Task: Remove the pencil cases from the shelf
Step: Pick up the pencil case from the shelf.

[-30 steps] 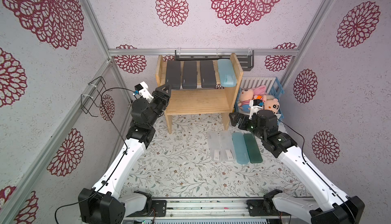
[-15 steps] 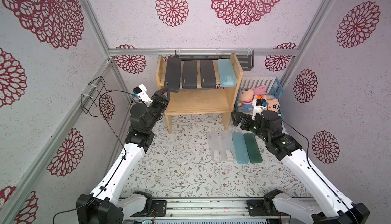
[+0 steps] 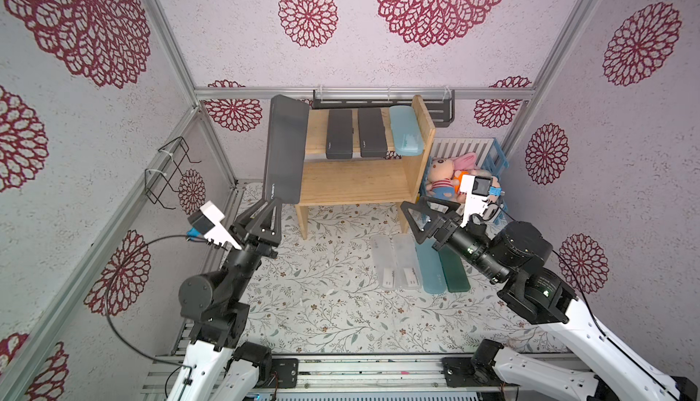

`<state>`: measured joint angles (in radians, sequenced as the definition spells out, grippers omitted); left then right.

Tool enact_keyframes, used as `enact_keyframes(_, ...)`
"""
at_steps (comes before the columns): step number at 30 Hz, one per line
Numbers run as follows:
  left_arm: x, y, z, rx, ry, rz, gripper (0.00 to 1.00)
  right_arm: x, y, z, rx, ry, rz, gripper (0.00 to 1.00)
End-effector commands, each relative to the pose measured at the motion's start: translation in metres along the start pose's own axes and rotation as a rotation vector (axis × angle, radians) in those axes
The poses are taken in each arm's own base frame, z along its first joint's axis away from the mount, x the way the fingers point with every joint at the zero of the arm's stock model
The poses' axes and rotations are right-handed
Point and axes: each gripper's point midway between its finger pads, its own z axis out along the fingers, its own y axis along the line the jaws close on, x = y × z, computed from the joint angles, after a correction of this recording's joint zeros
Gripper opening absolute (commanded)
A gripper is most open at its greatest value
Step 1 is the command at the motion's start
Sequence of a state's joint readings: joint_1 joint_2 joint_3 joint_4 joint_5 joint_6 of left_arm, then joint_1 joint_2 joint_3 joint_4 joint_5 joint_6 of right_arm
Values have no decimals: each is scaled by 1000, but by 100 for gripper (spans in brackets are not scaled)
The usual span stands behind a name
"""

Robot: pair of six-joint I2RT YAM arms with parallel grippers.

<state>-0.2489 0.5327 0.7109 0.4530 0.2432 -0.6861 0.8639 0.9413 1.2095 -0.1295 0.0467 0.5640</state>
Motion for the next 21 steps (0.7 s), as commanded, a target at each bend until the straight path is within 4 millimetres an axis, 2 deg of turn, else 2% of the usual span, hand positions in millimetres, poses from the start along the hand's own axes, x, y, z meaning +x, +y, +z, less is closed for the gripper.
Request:
enact_keyframes(1,16,1,-23,-13,58,140,0,0,36,25,-98,-45,56,99)
enact_keyframes(4,19,-1,-44,-34,67,182,0,13,63,47,-156,-24,72,99)
enact_keyframes(9,23,1,-68,-76,87,226,0,36,94,82,-194,28,75,99)
enact_keyframes(13,24,3,-77,-99,93,244,0,50,105,105,-199,57,103,99)
enact_keyframes(21,30,6,-81,-109,115,253,0,67,117,136,-204,100,114,99)
